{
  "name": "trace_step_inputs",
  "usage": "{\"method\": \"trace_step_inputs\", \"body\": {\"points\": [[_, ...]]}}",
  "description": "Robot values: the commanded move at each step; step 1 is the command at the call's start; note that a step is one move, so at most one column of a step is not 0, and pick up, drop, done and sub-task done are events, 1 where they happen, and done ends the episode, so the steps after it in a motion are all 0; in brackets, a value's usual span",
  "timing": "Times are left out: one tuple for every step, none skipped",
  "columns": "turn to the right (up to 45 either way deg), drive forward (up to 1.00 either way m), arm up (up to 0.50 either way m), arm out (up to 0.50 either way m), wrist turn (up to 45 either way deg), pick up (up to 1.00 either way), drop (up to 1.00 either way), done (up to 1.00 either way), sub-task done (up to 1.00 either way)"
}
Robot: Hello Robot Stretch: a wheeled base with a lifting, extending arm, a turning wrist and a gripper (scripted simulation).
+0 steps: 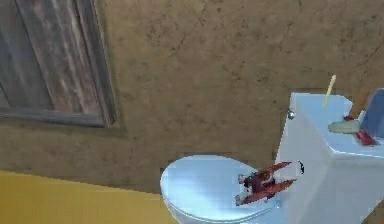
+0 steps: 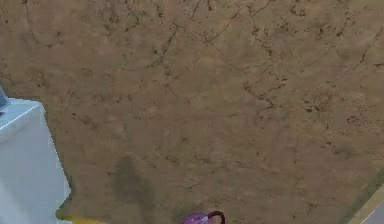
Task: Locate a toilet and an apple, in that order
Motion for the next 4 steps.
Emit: {"method": "trace_step_inputs", "body": {"points": [[18.0,0.00,0.00,0.00,0.0,0.00,0.00,0.00,0.00],[0.0,0.00,0.00,0.00,0.0,0.00,0.00,0.00,1.00],[-45.0,0.00,0.00,0.00,0.0,0.00,0.00,0.00,0.00],[-45.0,0.00,0.00,0.00,0.0,0.00,0.00,0.00,0.00]]}}
